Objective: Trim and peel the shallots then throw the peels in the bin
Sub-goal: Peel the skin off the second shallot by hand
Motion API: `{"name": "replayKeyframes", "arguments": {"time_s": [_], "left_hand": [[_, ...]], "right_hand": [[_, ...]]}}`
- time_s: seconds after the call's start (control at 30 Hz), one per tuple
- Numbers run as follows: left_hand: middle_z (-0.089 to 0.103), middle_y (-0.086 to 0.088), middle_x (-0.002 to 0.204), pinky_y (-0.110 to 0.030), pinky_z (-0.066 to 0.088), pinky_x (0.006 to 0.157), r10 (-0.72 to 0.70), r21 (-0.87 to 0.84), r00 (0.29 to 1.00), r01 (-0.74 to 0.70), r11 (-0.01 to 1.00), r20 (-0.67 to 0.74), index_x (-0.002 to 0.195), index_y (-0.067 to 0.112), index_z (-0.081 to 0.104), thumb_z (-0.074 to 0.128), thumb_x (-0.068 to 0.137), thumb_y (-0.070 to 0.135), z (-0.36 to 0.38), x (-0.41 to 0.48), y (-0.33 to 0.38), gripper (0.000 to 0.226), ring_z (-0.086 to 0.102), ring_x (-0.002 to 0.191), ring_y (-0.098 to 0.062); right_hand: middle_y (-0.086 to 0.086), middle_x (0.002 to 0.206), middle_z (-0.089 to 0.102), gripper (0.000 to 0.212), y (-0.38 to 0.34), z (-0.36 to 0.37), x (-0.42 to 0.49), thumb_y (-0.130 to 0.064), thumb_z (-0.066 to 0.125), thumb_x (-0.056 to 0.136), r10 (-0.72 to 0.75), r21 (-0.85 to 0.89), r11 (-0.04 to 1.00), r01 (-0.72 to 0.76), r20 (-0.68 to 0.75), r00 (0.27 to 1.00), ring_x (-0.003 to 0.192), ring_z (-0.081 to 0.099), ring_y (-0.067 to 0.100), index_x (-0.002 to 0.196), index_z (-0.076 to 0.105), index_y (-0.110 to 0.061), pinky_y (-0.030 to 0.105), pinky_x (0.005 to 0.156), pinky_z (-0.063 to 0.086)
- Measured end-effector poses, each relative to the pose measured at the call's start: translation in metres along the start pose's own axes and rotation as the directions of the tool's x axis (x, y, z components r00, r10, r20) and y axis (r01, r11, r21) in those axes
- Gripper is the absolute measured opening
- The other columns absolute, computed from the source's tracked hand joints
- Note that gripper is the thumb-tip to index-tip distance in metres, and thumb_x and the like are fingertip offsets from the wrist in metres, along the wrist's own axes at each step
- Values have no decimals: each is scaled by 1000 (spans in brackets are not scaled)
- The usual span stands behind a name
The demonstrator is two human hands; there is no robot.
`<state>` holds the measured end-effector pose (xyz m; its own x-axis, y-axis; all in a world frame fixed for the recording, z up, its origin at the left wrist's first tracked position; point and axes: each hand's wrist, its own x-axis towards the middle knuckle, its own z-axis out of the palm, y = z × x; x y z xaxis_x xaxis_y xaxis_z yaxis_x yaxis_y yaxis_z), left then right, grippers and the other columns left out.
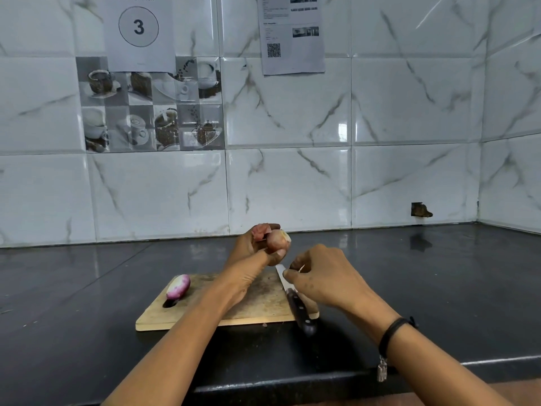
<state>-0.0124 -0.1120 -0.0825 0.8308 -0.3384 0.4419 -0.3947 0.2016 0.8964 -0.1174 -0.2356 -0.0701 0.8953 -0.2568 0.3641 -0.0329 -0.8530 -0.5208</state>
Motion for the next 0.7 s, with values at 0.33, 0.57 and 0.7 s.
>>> {"name": "replayKeyframes", "arguments": {"time_s": [0.33,0.57,0.7], "left_hand": [[77,0,106,-12,53,77,9,168,995,-25,986,98,115,14,66,85,74,1,12,9,4,47,72,100,-8],[77,12,97,-13,51,81,54,394,988,-108,913,145,104,27,76,92,66,30,27,30,7,41,69,95,-2],[77,12,90,-19,54,82,115,439,984,-166,883,139,96,27,78,91,67,32,34,35,2,32,70,90,-2]], "right_hand": [[-14,82,72,20,42,-19,41,-17,64,90,-172,247,951,183,-67,983,76,69,-2,106,75,-23,4,58,42],[1,88,78,28,61,-18,59,-14,48,99,-146,576,804,148,-51,988,81,74,13,99,77,-15,26,61,53],[6,89,78,30,67,-11,64,-27,51,102,-85,728,682,66,-10,996,87,74,22,97,78,-13,31,70,56]]}}
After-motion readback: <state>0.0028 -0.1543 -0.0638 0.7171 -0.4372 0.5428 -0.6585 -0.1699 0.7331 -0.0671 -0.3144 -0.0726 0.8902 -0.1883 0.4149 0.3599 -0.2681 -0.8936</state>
